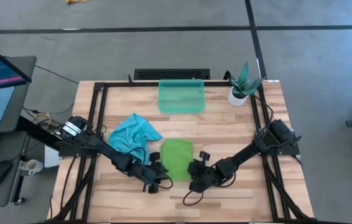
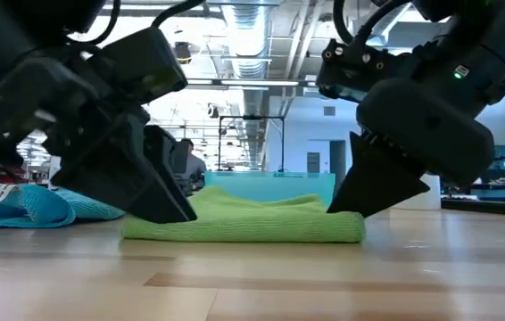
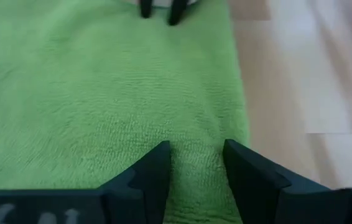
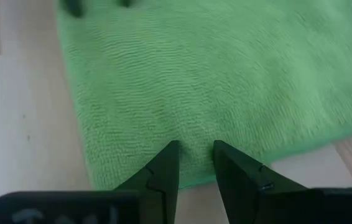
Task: Roll microfiber towels into tight, uniform cylinder then place into a basket
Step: Roll the green microfiber cloth
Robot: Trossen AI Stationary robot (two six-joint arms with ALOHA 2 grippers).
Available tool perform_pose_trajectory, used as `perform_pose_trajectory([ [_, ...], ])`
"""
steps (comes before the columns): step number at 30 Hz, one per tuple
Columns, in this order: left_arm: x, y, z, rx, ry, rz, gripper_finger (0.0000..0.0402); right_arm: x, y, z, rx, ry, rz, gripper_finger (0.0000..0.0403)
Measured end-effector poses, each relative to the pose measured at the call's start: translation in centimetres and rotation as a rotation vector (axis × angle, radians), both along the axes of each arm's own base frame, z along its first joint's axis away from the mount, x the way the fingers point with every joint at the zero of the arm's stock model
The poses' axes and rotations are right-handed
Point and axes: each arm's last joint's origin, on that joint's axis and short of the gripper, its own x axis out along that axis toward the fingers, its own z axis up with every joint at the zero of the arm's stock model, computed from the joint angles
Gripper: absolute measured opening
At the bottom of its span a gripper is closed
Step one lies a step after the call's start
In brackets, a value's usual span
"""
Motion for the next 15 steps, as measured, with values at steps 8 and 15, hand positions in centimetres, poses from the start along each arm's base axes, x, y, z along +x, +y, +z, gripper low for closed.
perform_pose_trajectory([
  [8, 0.8, -0.6, 1.1, 0.011, -0.034, -0.067, 0.0143, 0.0, 0.0, 0.2, -0.009, -0.006, 0.005, 0.0120],
  [15, 0.6, -0.3, 3.0, 0.146, 0.003, -0.048, 0.0143, 0.1, 0.4, 2.1, -0.043, -0.048, 0.069, 0.0120],
])
